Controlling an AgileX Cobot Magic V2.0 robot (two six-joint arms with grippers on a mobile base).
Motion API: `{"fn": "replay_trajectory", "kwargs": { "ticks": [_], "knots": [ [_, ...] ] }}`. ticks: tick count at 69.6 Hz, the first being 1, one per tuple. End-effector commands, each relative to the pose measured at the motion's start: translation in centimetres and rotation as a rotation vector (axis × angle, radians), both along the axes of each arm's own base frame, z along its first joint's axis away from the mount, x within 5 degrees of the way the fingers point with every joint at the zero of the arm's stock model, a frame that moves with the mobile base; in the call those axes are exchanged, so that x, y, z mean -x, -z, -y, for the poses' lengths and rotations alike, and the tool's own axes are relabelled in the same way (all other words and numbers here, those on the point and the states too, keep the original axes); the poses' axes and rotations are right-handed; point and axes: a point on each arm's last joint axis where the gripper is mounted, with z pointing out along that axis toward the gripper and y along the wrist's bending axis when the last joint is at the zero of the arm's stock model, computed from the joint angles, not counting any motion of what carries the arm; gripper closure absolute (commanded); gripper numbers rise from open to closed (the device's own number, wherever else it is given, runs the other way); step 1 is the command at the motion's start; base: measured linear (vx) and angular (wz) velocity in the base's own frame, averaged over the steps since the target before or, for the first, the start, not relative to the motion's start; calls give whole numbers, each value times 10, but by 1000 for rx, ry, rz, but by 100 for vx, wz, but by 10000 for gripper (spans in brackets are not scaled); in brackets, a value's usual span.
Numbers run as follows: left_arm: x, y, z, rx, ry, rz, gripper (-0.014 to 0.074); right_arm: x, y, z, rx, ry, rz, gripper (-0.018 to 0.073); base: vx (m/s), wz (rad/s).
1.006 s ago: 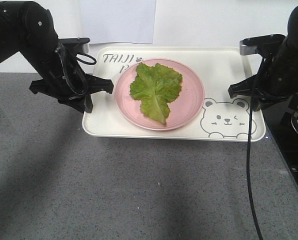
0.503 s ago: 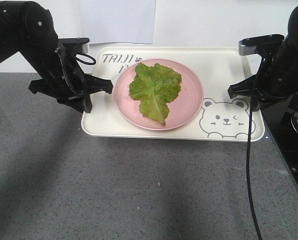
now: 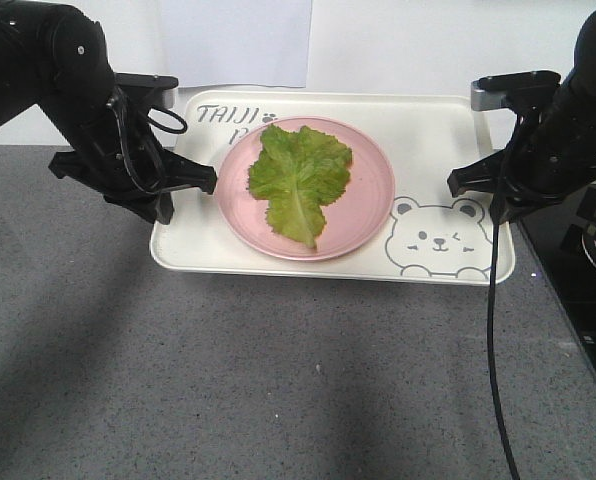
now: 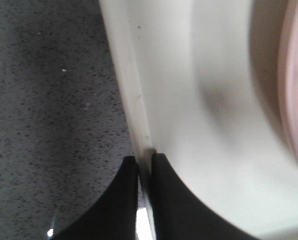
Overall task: Transfer vegetables to tray and serve
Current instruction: 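Lower the tray onto the grey countertop with both grippers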
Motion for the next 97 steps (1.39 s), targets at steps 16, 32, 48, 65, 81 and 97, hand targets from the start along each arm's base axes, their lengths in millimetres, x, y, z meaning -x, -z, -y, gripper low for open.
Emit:
{"fn": "replay_trajectory", "kwargs": {
  "ticks": [16, 32, 48, 65, 81, 97],
  "knots": [
    [10, -35, -6, -23, 44, 114, 603, -10, 1, -13, -87, -95, 47, 564, 0, 0],
    [1, -21, -13, -31, 19, 76, 603, -20, 17, -18, -114, -103, 24, 564, 0, 0],
    [-4, 11, -21, -71, 16, -2, 603, -22, 16, -22, -153, -117, 52, 564, 0, 0],
    [-5, 32, -21, -79, 24, -27, 603, -25, 18, -24, -182, -114, 59, 564, 0, 0],
    [-4, 44, -24, -83, 20, -40, 603, -33, 45, -27, -194, -107, -34, 564, 0, 0],
    [-6, 44, -28, -119, 27, -16, 603, -35, 59, -28, -192, -102, -88, 564, 0, 0]
  ]
}}
